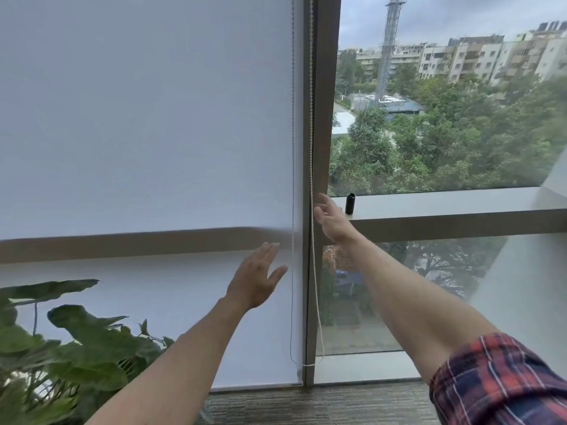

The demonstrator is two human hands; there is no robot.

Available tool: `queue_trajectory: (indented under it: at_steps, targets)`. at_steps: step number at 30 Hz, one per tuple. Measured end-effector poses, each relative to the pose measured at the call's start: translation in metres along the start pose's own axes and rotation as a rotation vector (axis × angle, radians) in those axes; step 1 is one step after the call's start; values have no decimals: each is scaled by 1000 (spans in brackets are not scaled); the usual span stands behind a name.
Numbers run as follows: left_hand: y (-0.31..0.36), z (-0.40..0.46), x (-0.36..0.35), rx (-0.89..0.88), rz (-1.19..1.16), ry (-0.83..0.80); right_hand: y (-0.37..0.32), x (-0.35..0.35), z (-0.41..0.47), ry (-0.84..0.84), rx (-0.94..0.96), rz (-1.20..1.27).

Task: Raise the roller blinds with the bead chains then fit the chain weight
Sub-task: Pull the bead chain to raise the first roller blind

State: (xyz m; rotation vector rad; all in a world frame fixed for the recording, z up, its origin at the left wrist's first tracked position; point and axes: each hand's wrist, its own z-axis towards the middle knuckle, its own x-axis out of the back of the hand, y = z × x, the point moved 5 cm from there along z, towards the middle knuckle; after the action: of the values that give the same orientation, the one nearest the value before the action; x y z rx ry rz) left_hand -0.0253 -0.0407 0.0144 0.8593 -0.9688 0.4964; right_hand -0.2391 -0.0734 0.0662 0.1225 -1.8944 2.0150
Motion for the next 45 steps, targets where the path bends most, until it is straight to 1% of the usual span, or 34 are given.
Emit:
queue_trajectory:
  at_steps: [2, 4, 8, 12, 16, 18, 25, 30, 37, 39, 45]
  targets:
    - [3, 2, -3, 8, -56, -35, -5, -2, 3, 1, 12, -19]
    - [8, 4, -5, 27, -81, -66, -9, -3, 7, 46, -12, -17]
    - [15, 8, -7, 24, -105, -77, -13, -5, 17, 68, -34, -99]
    - [20, 10, -7, 30, -148, -76, -15, -1, 24, 175, 19, -95]
    - [22, 14, -6, 52, -194, -53, -10, -8, 18, 131, 59, -123]
    - [22, 15, -7, 67, -213, -45, -10, -7, 17, 144, 54, -139]
    - [21, 13, -9, 85, -253, -34, -23, -10, 30, 99, 58, -18]
    - [13, 10, -8, 104, -298, -18, -23, -10, 25, 165, 115, 56]
    - [34, 25, -12, 42, -384, -3, -15, -2, 2, 230, 154, 150]
    - [41, 28, -15, 29, -418, 17, -10, 1, -5, 229, 146, 191]
    - [57, 37, -18, 83, -564, 100, -2, 4, -28, 209, 148, 265]
